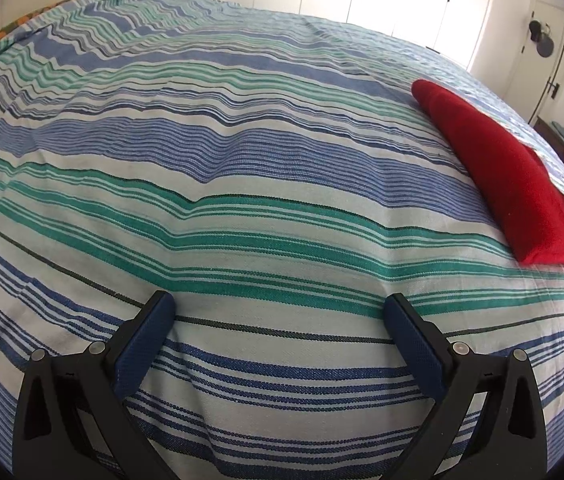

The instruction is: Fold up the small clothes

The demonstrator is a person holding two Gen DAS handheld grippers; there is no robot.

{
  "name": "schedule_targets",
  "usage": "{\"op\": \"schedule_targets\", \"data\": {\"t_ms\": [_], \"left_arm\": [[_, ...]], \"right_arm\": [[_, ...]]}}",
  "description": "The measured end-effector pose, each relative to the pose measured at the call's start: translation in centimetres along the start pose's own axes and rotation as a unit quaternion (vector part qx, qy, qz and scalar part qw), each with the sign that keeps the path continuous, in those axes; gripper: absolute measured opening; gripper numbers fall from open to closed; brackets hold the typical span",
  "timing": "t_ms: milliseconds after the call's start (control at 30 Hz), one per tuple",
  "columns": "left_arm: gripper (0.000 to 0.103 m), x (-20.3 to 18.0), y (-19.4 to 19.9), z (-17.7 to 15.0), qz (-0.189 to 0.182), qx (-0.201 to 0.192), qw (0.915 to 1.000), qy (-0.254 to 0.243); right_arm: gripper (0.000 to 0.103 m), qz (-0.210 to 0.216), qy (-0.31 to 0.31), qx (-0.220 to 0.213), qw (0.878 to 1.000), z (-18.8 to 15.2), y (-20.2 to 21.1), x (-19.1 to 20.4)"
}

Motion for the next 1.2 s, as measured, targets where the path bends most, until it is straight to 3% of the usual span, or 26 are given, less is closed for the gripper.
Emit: {"op": "schedule_targets", "data": {"t_ms": [100,167,267,300,367,400,467,533,600,700,800,867,1000,1200], "left_arm": [[0.102,0.0,0.0,0.0,0.002,0.003,1.0,-0.002],[0.102,0.0,0.0,0.0,0.003,0.004,1.0,-0.003],[0.102,-0.1,0.0,0.1,0.008,0.008,0.9999,-0.007],[0.102,-0.1,0.0,0.1,0.01,0.008,0.9999,-0.008],[0.102,0.0,0.0,0.1,0.009,0.008,0.9999,-0.007],[0.102,0.0,0.0,0.1,0.009,0.008,0.9999,-0.007],[0.102,0.0,0.0,0.1,0.011,0.008,0.9999,-0.009],[0.102,-0.1,0.0,0.1,0.011,0.009,0.9999,-0.009],[0.102,-0.1,0.0,0.1,0.011,0.009,0.9999,-0.009],[0.102,-0.1,0.0,0.1,0.012,0.009,0.9999,-0.009],[0.102,-0.1,0.0,0.1,0.012,0.008,0.9998,-0.009],[0.102,-0.1,0.0,0.1,0.012,0.009,0.9998,-0.009],[0.102,-0.1,0.0,0.1,0.013,0.009,0.9998,-0.009],[0.102,-0.1,0.0,0.0,0.013,0.008,0.9998,-0.009]], "right_arm": [[0.035,0.084,0.029,-0.018,0.996,-3.2,2.8,3.0],[0.035,0.098,0.024,0.014,0.995,-6.3,1.7,3.3],[0.035,0.024,-0.008,0.088,0.996,-10.3,-2.7,0.4],[0.028,0.026,-0.027,0.082,0.996,-10.7,-3.0,-0.4],[0.027,0.022,-0.036,0.062,0.997,-10.2,-1.6,-0.1],[0.03,0.019,-0.029,0.056,0.998,-10.0,-0.6,0.5],[0.046,0.017,-0.009,0.033,0.999,-10.0,1.8,1.8],[0.069,0.004,0.012,0.002,1.0,-10.9,4.3,2.5],[0.073,-0.038,0.03,-0.014,0.999,-12.6,6.4,2.3],[0.074,-0.142,0.047,-0.014,0.989,-16.0,8.1,0.6],[0.08,-0.218,0.053,0.033,0.974,-20.1,7.0,-1.5],[0.083,-0.201,0.042,0.012,0.979,-21.1,7.3,-2.7],[0.096,-0.205,0.047,0.012,0.978,-20.8,6.5,-3.2],[0.098,-0.21,0.054,-0.001,0.976,-21.2,6.3,-3.2]]}}
Point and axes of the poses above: each gripper's, at about its wrist camera, not at the fingertips, and y roughly against the way its jaws point, x to its left, z to its top, the point moved 2 cm from there along -y, roughly the way its jaws point, and after that the axes turned 3 degrees about -x, right-handed, at the moved point
